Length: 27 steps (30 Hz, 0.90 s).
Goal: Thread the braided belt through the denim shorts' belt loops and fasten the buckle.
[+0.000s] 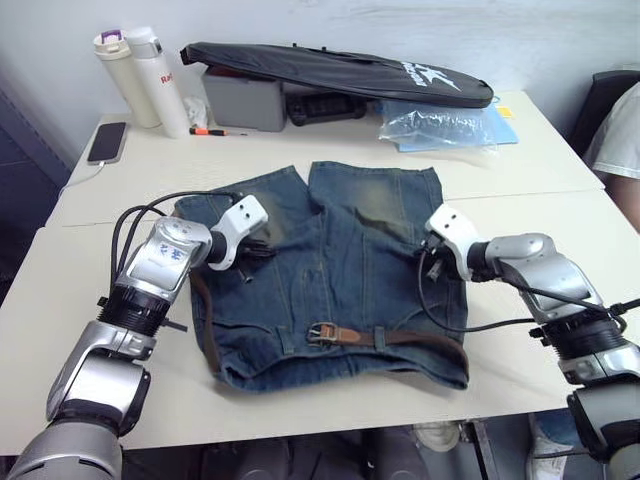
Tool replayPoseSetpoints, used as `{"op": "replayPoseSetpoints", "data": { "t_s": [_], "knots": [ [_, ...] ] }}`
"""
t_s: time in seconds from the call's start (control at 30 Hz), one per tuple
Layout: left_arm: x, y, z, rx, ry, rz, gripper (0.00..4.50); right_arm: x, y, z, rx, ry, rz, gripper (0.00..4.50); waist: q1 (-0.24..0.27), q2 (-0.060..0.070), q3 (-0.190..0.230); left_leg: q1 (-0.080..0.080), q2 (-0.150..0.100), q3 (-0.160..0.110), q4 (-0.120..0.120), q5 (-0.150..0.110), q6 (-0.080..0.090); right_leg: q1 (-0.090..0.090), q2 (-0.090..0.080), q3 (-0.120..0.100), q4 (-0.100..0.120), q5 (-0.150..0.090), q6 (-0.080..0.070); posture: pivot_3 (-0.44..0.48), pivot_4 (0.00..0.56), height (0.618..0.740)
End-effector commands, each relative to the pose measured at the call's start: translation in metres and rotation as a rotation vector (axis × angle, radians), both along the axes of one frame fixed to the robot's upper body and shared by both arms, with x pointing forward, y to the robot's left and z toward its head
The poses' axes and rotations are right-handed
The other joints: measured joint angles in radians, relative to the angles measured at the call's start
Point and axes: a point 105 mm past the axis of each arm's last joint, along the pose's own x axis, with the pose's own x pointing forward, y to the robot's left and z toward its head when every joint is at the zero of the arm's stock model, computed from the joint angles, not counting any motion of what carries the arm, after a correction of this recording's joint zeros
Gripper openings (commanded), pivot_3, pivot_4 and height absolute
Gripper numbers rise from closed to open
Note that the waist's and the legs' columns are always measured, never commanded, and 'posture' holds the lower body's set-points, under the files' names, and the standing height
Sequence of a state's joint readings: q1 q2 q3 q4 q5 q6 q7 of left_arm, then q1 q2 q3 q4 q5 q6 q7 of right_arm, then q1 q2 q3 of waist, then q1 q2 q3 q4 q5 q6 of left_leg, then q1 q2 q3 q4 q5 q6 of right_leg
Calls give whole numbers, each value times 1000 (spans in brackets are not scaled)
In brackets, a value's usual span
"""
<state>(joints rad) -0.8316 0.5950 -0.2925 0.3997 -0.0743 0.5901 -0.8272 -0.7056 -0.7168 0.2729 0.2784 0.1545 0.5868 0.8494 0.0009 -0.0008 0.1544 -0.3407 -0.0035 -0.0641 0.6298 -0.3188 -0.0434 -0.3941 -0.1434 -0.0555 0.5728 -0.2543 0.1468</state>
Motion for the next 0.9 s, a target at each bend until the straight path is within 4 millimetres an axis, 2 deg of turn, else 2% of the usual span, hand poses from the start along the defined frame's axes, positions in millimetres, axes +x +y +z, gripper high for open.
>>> {"op": "replayPoseSetpoints", "data": {
  "t_s": [0.03, 0.13, 0.23, 0.27, 0.33, 0.37, 0.47, 0.53, 0.57, 0.63, 0.73, 0.8, 0.87, 0.9],
  "knots": [
    [15, 2, 14, 30, -74, 1, 17, 22, -6, 15, -40, -99, -16, 0, -2, 0, 0, 0, 0, 1, 0, 0, 0, 0, 0, 0, 0, 0, 0, 0, 150, 740],
    [20, 1, 9, 66, -74, -23, 17, 33, -12, 16, -74, -128, -34, 0, -4, 1, 1, -1, 0, 2, 0, 0, 0, 0, 0, 1, -3, 1, 2, 0, 150, 740],
    [19, -2, 7, 38, -44, -51, 17, 34, -10, 15, -45, -114, -21, 0, -5, 1, 1, 0, 0, 2, 0, 0, 0, 0, 0, 1, -3, 2, 3, 0, 150, 740],
    [19, -2, 8, 30, -38, -55, 1039, 33, -10, 15, -39, -108, -14, 0, -5, 1, 1, 0, 0, 2, 0, 0, 0, 0, 0, 1, -3, 2, 3, 0, 150, 740],
    [17, 0, 9, 19, -31, -58, 1677, 30, -7, 14, -17, -91, 8, 0, -5, 1, 1, 0, 0, 3, 0, 0, 0, 0, 0, 2, -3, 2, 3, 0, 150, 740],
    [16, 1, 9, 15, -28, -60, 2205, 28, -5, 14, -3, -83, 20, 863, -5, 1, 1, 0, 0, 3, 0, 0, 0, 0, 0, 2, -3, 2, 3, 0, 150, 740],
    [10, 5, 15, -31, -16, -73, 3422, 23, -3, 20, 28, -88, 32, 2044, -5, 1, 1, 0, 0, 3, 0, 0, 0, 0, 0, 2, -3, 2, 3, 0, 150, 740],
    [3, 7, 23, -69, -19, -95, 4293, 18, -2, 28, 56, -97, 44, 3028, -5, 3, 2, 0, 0, 3, 0, 0, 0, 0, 0, 2, -3, 2, 3, 0, 150, 740],
    [0, 7, 28, -91, -22, -105, 4500, 15, -2, 33, 65, -104, 46, 3639, -5, 4, 3, 0, 0, 3, 0, 0, 0, 0, 0, 2, -3, 2, 3, 0, 150, 740],
    [-8, 8, 39, -137, -28, -122, 4500, 11, -2, 41, 77, -121, 51, 4457, -5, 6, 4, 0, 0, 4, 0, -1, 0, 0, 0, 3, -3, 2, 3, 0, 150, 740],
    [-17, 11, 56, -185, -61, -131, 4500, 0, 1, 50, 108, -124, 76, 4457, -5, 7, 6, 0, 0, 4, 0, -1, 0, 0, 0, 3, -1, 2, 3, 0, 150, 740],
    [-31, 12, 69, -252, -84, -183, 4500, -12, 6, 54, 141, -125, 113, 4457, -5, 7, 6, 0, 0, 4, 0, -1, 0, 0, 0, 3, -1, 2, 3, 0, 150, 740],
    [-43, 16, 73, -277, -104, -223, 4500, -22, 11, 53, 120, -136, 153, 4457, -14, 8, 6, 0, 0, 1, -1, -1, 0, 1, -1, 2, -1, 2, 3, 0, 150, 740],
    [-47, 20, 72, -286, -107, -208, 4500, -26, 13, 51, 118, -131, 165, 4457, -19, 8, 6, -6, -4, -6, -2, 0, 1, 6, -5, -5, -1, 0, 5, 0, 150, 740]
  ]
}}
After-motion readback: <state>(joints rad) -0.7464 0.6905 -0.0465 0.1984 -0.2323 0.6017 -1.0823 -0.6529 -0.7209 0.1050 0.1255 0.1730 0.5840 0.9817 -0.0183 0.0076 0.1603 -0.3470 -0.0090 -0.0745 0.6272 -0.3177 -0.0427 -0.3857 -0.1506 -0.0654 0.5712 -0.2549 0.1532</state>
